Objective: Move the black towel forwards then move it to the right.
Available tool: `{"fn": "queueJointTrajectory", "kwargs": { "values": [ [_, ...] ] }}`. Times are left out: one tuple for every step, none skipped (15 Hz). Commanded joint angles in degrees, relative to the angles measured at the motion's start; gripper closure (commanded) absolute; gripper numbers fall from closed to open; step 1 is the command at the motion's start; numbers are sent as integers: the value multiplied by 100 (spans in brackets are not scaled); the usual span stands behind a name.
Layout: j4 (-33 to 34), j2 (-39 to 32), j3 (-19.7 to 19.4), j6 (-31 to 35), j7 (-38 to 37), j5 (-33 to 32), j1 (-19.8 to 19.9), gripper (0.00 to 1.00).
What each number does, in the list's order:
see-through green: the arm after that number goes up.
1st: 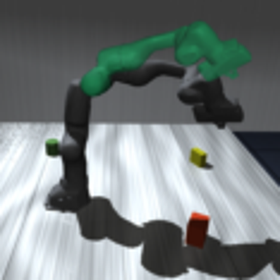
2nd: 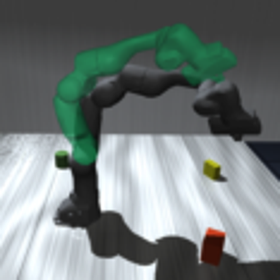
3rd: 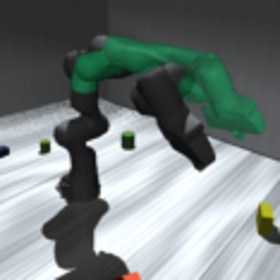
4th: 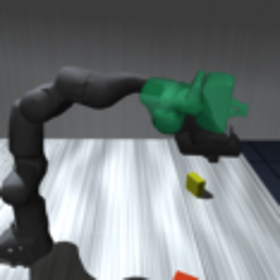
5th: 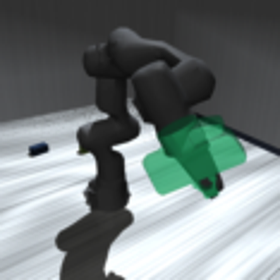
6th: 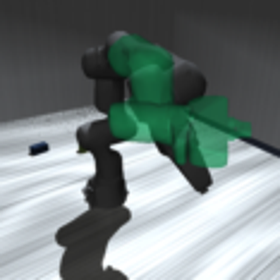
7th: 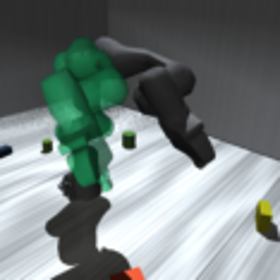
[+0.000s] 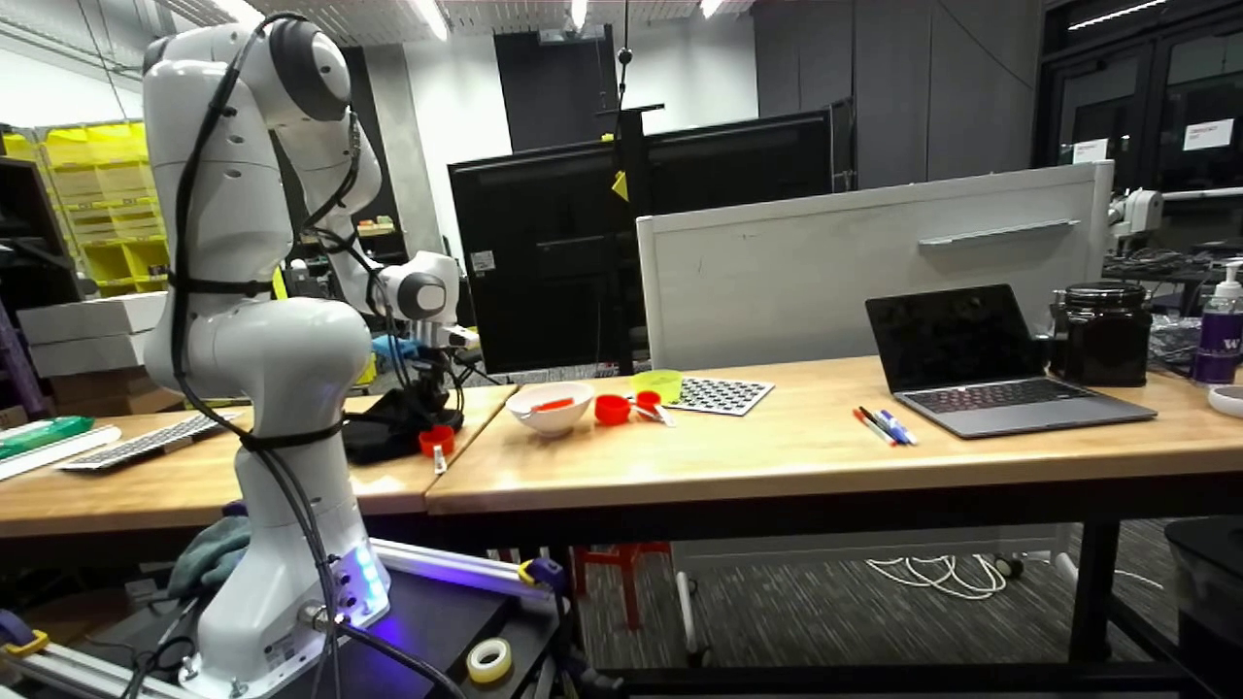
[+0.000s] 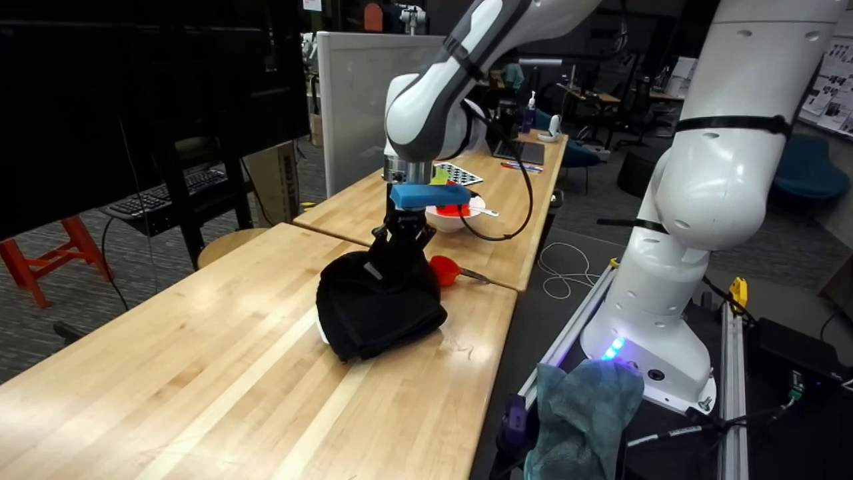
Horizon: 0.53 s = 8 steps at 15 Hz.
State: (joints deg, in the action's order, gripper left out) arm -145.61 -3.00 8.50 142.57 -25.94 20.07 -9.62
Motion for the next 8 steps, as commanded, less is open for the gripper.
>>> {"fn": "queueJointTrajectory", "kwargs": {
  "values": [
    [258, -135, -168, -277, 225, -197, 190, 100],
    [308, -145, -213, -349, 268, -220, 234, 100],
    [351, -144, -257, -411, 299, -243, 274, 100],
    [389, -137, -299, -481, 338, -262, 317, 100],
    [429, -130, -348, -545, 374, -291, 364, 100],
    [467, -123, -397, -617, 419, -319, 412, 100],
    [501, -123, -437, -660, 474, -324, 453, 100],
    [532, -123, -480, -705, 512, -334, 497, 100]
  ]
}}
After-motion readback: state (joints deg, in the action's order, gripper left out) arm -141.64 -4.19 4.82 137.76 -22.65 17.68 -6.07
